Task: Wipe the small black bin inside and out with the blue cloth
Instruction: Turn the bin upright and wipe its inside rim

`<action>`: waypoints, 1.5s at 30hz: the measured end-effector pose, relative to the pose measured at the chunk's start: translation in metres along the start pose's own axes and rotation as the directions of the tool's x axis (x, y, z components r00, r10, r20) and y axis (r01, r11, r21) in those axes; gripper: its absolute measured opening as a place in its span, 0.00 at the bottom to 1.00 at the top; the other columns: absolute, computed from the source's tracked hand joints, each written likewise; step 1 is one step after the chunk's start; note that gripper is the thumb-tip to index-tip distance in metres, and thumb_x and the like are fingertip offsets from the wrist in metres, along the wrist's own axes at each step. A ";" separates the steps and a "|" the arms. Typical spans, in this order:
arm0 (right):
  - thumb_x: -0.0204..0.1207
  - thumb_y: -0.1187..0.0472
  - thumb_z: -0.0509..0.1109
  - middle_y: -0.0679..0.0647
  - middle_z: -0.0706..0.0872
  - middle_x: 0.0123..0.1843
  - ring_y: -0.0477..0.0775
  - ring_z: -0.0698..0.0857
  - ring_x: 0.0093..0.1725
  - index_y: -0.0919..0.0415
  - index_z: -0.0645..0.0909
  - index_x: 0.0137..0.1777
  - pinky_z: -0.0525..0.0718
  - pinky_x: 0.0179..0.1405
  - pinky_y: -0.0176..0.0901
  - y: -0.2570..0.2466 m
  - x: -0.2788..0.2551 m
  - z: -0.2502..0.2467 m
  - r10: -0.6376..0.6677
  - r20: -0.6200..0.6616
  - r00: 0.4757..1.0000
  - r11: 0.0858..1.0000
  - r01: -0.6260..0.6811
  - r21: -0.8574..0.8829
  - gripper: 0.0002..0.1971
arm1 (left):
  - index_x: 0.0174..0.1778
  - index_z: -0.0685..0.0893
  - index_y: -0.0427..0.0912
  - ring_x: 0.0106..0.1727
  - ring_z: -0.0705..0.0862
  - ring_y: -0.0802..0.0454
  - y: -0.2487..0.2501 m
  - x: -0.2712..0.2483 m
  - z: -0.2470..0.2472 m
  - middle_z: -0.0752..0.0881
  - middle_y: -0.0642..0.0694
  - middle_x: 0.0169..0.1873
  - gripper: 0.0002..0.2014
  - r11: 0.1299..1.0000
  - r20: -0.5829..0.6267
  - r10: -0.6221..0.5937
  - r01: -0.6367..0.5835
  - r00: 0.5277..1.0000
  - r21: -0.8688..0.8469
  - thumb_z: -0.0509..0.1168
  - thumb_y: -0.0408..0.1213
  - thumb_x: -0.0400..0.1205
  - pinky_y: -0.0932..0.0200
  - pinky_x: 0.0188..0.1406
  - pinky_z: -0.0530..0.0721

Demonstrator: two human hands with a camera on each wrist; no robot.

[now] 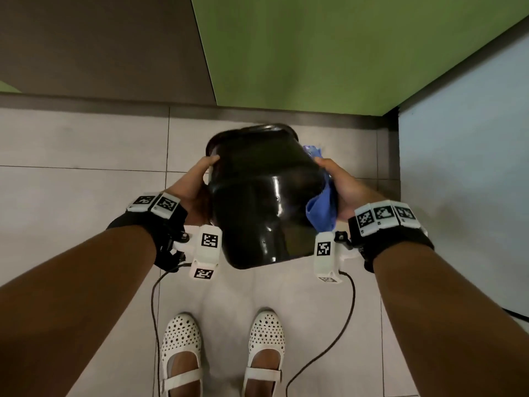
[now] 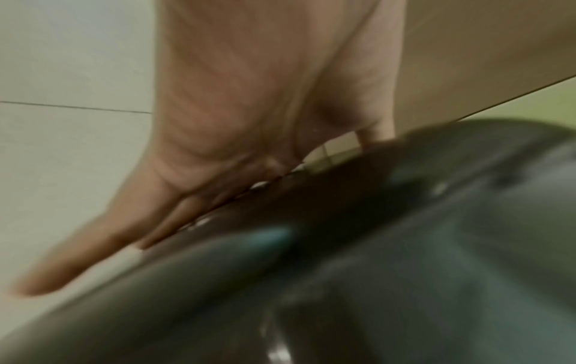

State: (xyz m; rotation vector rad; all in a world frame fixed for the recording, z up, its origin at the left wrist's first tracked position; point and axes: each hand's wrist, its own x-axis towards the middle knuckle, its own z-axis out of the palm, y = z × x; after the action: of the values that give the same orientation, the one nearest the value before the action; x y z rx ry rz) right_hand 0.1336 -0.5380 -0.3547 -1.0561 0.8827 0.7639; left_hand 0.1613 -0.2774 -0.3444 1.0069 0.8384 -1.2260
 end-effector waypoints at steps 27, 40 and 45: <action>0.80 0.78 0.47 0.54 0.77 0.14 0.58 0.72 0.19 0.61 0.80 0.29 0.68 0.14 0.28 0.070 0.021 -0.024 -0.193 -0.314 0.930 0.980 0.201 -0.007 0.26 | 0.62 0.82 0.59 0.71 0.71 0.36 -0.050 0.026 -0.031 0.76 0.47 0.71 0.26 0.933 0.106 0.317 -0.290 0.942 -0.214 0.53 0.65 0.74 0.26 0.67 0.62; 0.79 0.68 0.55 0.60 0.81 0.25 0.58 0.79 0.25 0.61 0.80 0.39 0.82 0.33 0.47 0.084 -0.014 -0.026 -0.204 -0.410 0.889 0.977 0.156 -0.148 0.13 | 0.76 0.66 0.51 0.69 0.80 0.43 -0.046 0.026 -0.012 0.81 0.45 0.68 0.27 0.920 -0.020 0.383 -0.380 0.924 0.094 0.60 0.50 0.81 0.47 0.58 0.82; 0.73 0.72 0.58 0.60 0.73 0.29 0.58 0.77 0.26 0.63 0.73 0.40 0.73 0.26 0.40 0.076 -0.058 -0.019 -0.513 -0.505 0.694 0.845 0.306 -0.438 0.05 | 0.76 0.65 0.60 0.69 0.79 0.44 -0.045 0.013 -0.006 0.79 0.50 0.70 0.27 0.878 -0.083 0.415 -0.375 0.906 0.299 0.53 0.61 0.80 0.35 0.67 0.77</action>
State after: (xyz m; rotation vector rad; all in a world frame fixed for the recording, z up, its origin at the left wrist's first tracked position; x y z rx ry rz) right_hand 0.0376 -0.5384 -0.3373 -1.7893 1.0146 0.1549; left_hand 0.1195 -0.2782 -0.3655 1.4321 0.5376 -0.9355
